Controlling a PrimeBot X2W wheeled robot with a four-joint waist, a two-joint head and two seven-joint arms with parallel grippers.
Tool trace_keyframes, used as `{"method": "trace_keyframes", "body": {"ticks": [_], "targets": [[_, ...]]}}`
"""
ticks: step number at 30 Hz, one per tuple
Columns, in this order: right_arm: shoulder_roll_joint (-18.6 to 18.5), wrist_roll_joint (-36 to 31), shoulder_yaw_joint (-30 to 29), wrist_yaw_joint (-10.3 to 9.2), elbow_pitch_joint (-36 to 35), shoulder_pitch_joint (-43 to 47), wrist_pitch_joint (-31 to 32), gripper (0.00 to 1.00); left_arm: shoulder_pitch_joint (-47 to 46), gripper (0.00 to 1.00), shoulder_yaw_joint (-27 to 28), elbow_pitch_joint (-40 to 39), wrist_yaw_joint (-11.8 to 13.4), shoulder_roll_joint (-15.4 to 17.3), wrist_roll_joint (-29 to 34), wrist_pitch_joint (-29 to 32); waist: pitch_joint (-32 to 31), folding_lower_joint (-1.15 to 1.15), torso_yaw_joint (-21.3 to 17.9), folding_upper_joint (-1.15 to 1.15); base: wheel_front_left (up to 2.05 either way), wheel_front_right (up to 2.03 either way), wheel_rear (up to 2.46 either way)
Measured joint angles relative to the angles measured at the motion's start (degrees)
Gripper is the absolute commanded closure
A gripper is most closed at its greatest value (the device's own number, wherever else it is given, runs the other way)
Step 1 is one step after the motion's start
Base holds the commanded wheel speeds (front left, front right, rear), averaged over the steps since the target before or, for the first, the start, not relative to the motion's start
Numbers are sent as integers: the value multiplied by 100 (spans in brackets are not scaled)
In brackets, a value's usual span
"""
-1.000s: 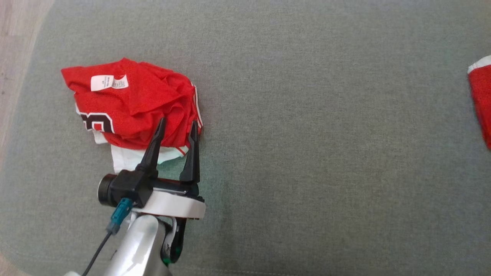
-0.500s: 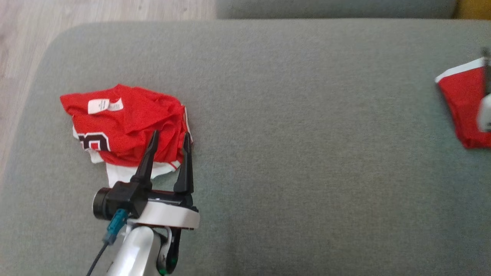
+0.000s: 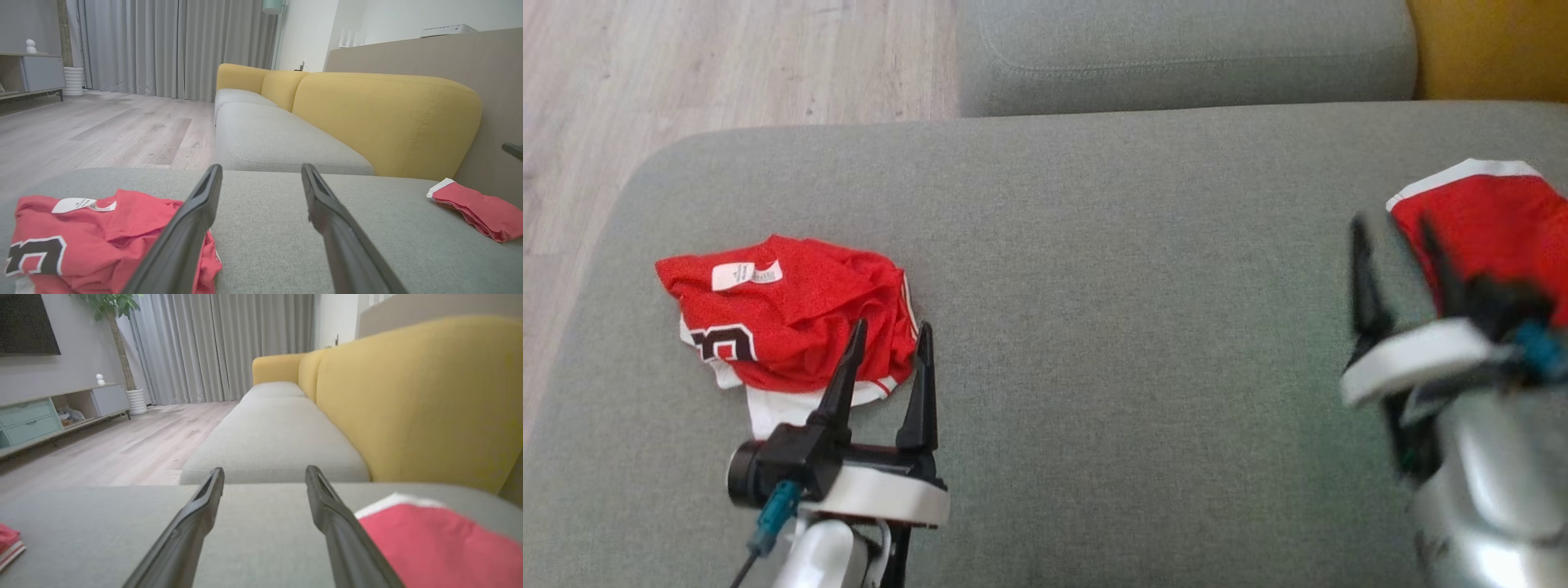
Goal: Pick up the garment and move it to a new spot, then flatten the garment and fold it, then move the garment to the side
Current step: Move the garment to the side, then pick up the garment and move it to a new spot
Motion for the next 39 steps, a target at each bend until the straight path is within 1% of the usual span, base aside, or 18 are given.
{"method": "trace_keyframes", "body": {"ticks": [3,5,9,18,23,27,31,35,36,39], "targets": [[365,136,-42,0,-263,639,-55,0,115,0,-3,5,0,3,-19,0,-57,0,17,0,0,0,0],[464,207,-58,1,-425,978,-57,0,194,0,-9,24,1,5,-20,0,-85,0,24,0,0,0,0],[513,276,-42,0,-639,1418,-105,0,305,0,-13,52,0,8,-73,0,-110,0,18,0,0,0,0],[577,361,99,0,-850,1537,-105,0,327,0,-14,65,0,10,-73,-1,-95,1,-2,0,0,0,0],[577,359,183,0,-909,1550,-105,0,326,0,-10,77,-1,11,-73,0,-158,1,75,0,0,0,0],[577,369,365,0,-994,1663,-105,0,326,0,-4,91,0,11,-71,-1,-215,1,259,0,0,0,0],[578,474,612,0,-1002,1837,-107,0,331,0,7,116,-7,11,-51,-1,-272,1,545,0,0,0,0],[581,549,898,0,-1005,1905,-109,0,376,0,62,181,-7,14,19,0,-340,1,899,0,0,0,0],[581,619,985,0,-1005,1905,-116,0,393,0,131,202,-8,18,48,-1,-378,1,1080,0,0,0,0],[580,759,1137,0,-1003,1907,-118,0,438,0,199,214,-10,25,67,-1,-432,1,1353,0,0,0,0]]}}
